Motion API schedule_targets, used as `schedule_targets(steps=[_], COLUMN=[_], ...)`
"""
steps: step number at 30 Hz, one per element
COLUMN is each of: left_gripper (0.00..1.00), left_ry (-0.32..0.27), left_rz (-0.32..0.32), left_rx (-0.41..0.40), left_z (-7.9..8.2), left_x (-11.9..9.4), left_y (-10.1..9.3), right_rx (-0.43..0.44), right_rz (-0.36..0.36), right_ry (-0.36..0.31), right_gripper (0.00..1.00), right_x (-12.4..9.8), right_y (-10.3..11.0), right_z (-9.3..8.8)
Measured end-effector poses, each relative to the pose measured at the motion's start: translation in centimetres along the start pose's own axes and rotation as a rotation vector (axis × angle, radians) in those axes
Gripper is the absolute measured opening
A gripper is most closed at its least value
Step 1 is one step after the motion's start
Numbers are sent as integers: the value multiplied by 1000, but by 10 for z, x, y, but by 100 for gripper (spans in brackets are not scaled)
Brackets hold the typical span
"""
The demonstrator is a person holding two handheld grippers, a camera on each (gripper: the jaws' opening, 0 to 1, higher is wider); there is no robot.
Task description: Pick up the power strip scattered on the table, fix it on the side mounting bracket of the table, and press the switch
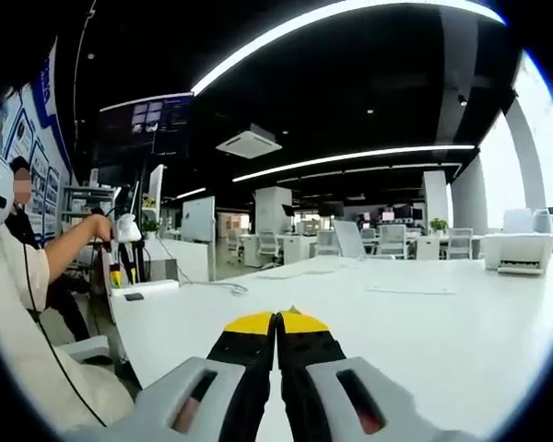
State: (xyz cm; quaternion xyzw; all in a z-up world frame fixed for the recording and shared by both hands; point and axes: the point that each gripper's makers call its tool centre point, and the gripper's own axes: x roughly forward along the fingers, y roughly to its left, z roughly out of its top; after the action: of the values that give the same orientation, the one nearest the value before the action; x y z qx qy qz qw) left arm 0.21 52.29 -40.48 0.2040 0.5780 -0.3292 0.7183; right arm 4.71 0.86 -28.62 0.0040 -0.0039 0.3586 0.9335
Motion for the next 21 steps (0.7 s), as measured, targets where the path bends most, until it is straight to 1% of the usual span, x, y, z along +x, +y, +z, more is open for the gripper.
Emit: schedule_targets(steps=[1, 5, 9, 13, 15, 21], left_gripper=[44, 44, 44, 43, 43, 43], left_ry=[-4, -15, -22, -28, -29, -24], left_rz=[0, -1, -1, -3, -3, -3], left_rx=[0, 1, 2, 3, 3, 4], left_z=[0, 0, 0, 0, 0, 0], left_x=[0, 0, 0, 0, 0, 0], left_y=[0, 0, -1, -2, -3, -3], right_rx=[-4, -6, 10, 58, 59, 40], right_rz=[-14, -25, -35, -45, -53, -45], right_ry=[-1, 8, 11, -6, -17, -21], right_gripper=[0, 0, 0, 0, 0, 0], right_x=[0, 0, 0, -2, -3, -2], right_y=[-2, -6, -9, -15, -18, -15], right_z=[0, -3, -3, 1, 4, 12])
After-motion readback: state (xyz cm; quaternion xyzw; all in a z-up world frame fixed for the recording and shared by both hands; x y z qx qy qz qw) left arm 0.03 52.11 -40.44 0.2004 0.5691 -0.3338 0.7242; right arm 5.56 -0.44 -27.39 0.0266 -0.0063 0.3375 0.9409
